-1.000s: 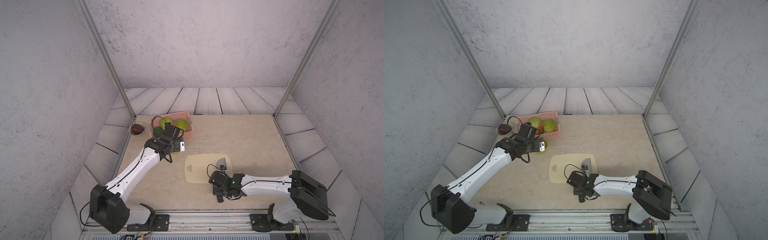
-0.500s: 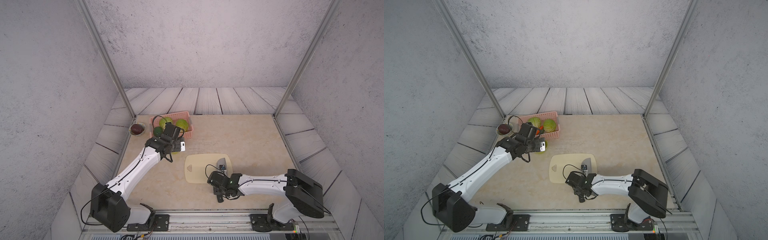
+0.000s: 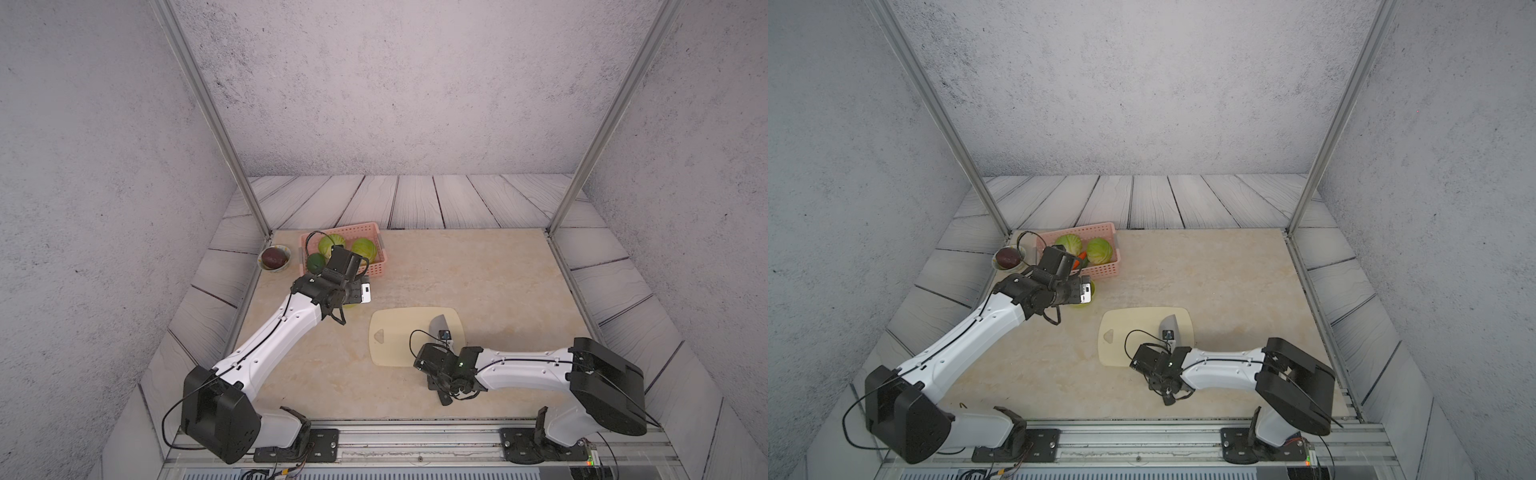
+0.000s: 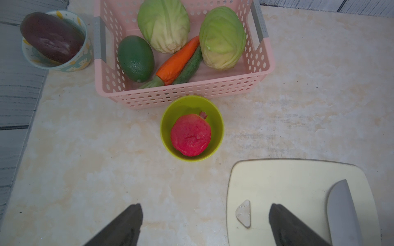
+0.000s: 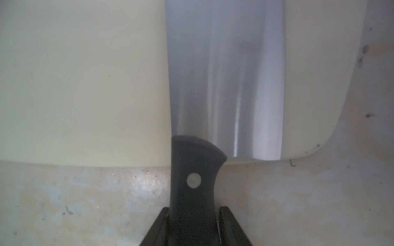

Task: Align the knife with the edge of the cutting board
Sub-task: Adjust the knife at the edge of the cutting board.

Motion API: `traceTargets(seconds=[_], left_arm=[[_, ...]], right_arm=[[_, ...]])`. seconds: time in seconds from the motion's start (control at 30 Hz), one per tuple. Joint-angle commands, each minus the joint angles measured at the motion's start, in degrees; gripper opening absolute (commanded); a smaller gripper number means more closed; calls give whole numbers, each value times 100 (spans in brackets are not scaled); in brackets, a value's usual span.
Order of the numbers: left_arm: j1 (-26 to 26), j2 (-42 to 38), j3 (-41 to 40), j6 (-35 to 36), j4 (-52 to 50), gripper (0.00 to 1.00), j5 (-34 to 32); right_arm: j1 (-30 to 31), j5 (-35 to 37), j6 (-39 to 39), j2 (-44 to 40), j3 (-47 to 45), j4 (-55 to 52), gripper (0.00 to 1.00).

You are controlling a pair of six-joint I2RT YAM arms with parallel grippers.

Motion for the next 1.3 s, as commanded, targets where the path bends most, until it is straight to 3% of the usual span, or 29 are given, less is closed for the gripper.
traceTargets(seconds=[0.0,0.73,1.27], left_arm=[[-31,-28,150,52,-117,98,-107],[-99,64,204,79,-205,98,-213],[-181,69,202,96,-198,98,-235]], right_arm=[[27,104,14,69,159,-268,37],[78,391,-131,-111,395,-644,10],[67,639,-126,-144,527,-925,5]])
